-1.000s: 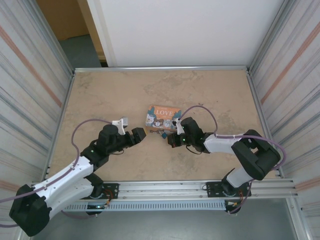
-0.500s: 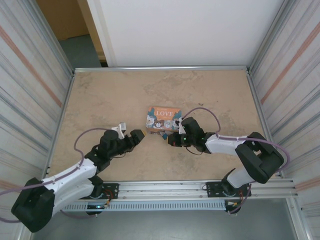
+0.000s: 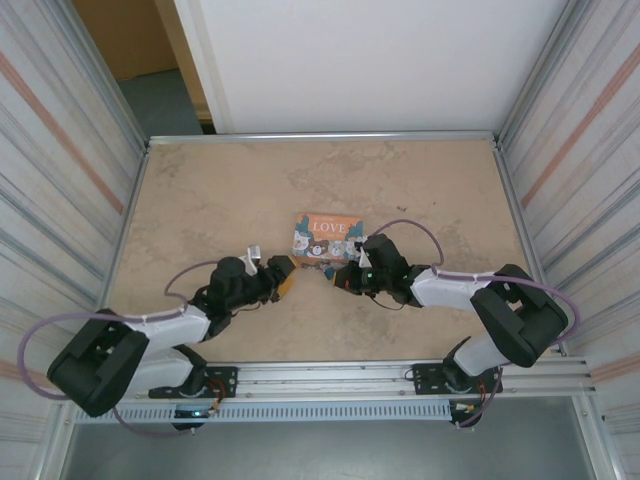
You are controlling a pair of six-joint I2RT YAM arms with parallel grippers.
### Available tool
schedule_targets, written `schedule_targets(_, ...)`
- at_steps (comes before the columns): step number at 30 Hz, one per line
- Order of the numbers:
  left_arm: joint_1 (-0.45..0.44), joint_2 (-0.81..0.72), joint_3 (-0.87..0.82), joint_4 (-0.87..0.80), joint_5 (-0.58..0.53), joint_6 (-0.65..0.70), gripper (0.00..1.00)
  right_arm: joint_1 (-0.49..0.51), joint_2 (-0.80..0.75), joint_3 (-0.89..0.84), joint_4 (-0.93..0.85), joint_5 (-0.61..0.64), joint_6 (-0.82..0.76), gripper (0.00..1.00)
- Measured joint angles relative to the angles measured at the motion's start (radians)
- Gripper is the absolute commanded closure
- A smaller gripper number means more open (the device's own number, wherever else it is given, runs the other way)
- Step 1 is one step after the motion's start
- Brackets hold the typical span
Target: Unlock the padlock with the key
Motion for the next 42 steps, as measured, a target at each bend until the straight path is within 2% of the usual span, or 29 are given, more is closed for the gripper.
schedule_targets(5, -0.019, 0.135, 0.008, 0.14, 0.004, -0.042, 0.4, 0.0, 0.0, 0.003, -0.001, 0.0, 0.008, 1.0)
schedule_targets(9, -0.041, 0.297, 0.027, 0.299, 0.002, -0.084, 0.49, 0.0, 0.0, 0.007, -0.005, 0.001, 0.008, 1.0)
schedule_targets(13, -0.06, 0.468, 0.068, 0.467, 0.002, -0.117, 0.53, 0.0, 0.0, 0.014, -0.01, 0.001, 0.008, 1.0)
schedule_targets(17, -0.083, 0.557, 0.091, 0.571, -0.001, -0.137, 0.54, 0.0, 0.0, 0.018, -0.016, 0.0, 0.008, 1.0)
schedule_targets(25, -0.101, 0.588, 0.104, 0.652, -0.011, -0.161, 0.6, 0.0, 0.0, 0.022, -0.023, 0.0, 0.016, 1.0)
schedule_targets(34, -0.147, 0.686, 0.135, 0.66, -0.037, -0.203, 0.62, 0.0, 0.0, 0.022, -0.017, -0.003, 0.046, 1.0)
schedule_targets(42, -0.159, 0.707, 0.163, 0.66, -0.061, -0.228, 0.71, 0.0, 0.0, 0.023, -0.013, -0.002, 0.069, 1.0)
